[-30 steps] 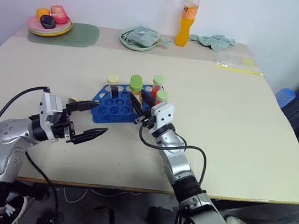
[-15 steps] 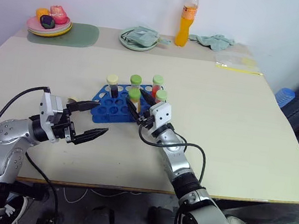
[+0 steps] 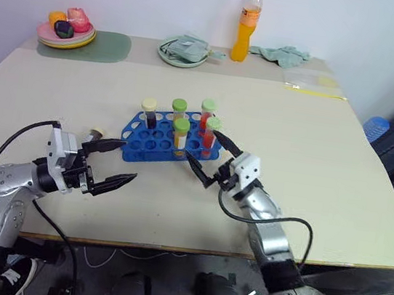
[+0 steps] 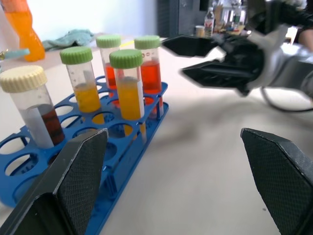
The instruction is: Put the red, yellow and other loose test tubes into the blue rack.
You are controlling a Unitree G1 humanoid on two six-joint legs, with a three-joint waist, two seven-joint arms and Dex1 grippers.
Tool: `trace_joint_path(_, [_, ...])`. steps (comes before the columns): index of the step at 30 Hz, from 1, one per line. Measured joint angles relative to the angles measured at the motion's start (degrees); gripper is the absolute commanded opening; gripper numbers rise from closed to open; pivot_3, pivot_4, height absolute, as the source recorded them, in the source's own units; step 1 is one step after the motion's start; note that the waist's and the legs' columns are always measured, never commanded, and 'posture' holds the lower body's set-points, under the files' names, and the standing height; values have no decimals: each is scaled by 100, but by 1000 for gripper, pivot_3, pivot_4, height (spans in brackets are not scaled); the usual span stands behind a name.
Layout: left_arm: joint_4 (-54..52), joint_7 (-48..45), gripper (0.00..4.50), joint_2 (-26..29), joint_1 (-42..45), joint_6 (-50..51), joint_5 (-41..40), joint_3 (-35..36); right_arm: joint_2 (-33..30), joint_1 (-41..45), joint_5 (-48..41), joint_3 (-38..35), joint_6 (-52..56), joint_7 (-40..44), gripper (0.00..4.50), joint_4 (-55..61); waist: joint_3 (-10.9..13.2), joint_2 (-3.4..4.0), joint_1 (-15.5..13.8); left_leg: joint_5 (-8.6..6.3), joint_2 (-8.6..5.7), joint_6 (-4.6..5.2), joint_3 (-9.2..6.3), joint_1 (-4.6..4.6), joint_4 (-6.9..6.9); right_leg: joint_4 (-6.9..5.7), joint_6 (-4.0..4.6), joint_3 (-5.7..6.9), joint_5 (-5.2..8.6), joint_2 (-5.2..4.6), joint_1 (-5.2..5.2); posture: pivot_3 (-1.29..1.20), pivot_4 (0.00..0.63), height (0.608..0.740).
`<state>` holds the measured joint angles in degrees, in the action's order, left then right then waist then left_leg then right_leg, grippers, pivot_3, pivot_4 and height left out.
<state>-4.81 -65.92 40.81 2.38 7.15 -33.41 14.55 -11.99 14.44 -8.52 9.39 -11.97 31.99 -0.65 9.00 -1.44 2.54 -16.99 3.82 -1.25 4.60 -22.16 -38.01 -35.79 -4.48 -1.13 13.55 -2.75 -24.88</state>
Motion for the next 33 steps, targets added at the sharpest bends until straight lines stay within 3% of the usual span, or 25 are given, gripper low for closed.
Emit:
trace_joint_path(7, [-103, 341, 4500, 643, -163, 931, 43, 75, -1195, -151, -872, -477, 1201, 707, 4476, 1669, 0, -7, -35, 0, 1, 0, -3, 5, -1, 1, 2, 0, 2, 4, 3, 0, 150, 740])
trace_joint_path(10, [-71, 947, 4500, 1197, 116, 1891, 195, 118, -1622, -180, -1325, -519, 1594, 1186, 4476, 2135, 3, -15, -52, 0, 1, 0, -5, 5, -1, 1, 2, 0, 2, 8, 3, 0, 150, 740])
trace_joint_path(13, [79, 1237, 4500, 1634, 546, 2732, 218, 204, -1741, -163, -1552, -473, 1823, 1518, 4476, 2330, 3, -15, -52, 0, 0, 1, -4, 6, -1, 0, 1, 0, 2, 8, 4, 0, 150, 740])
trace_joint_path(19, [762, 1480, 4500, 2002, 2059, 4595, 89, -157, -1610, 86, -1521, -202, 1882, 1776, 4476, 2286, 4, -18, -69, 0, -3, 0, -3, 5, -2, -3, 0, 1, 2, 10, 3, 0, 150, 740])
trace_joint_path(22, [1388, 1414, 4500, 2080, 3160, 5328, 223, -828, -1518, 184, -1467, -124, 1870, 1735, 4476, 2278, 4, -30, -157, 0, -6, 0, -3, 5, -8, -10, -1, 0, 2, 13, 2, 0, 150, 740])
trace_joint_path(27, [2408, 709, 4500, 2308, 4460, 5594, 953, -2276, -1398, 228, -1318, -65, 1847, 1651, 4476, 2275, 3, -33, -186, 1, -9, 0, -2, 4, -10, -13, -2, -2, 4, 14, 0, 0, 150, 740])
trace_joint_path(33, [4927, -312, 4500, 1594, 6151, 5405, 2181, -3850, -1314, 203, -1148, 95, 1765, 1606, 4476, 2252, 4, -41, -197, 1, -11, 1, -5, -2, -16, -17, -4, -1, 6, 13, 0, 0, 150, 740])
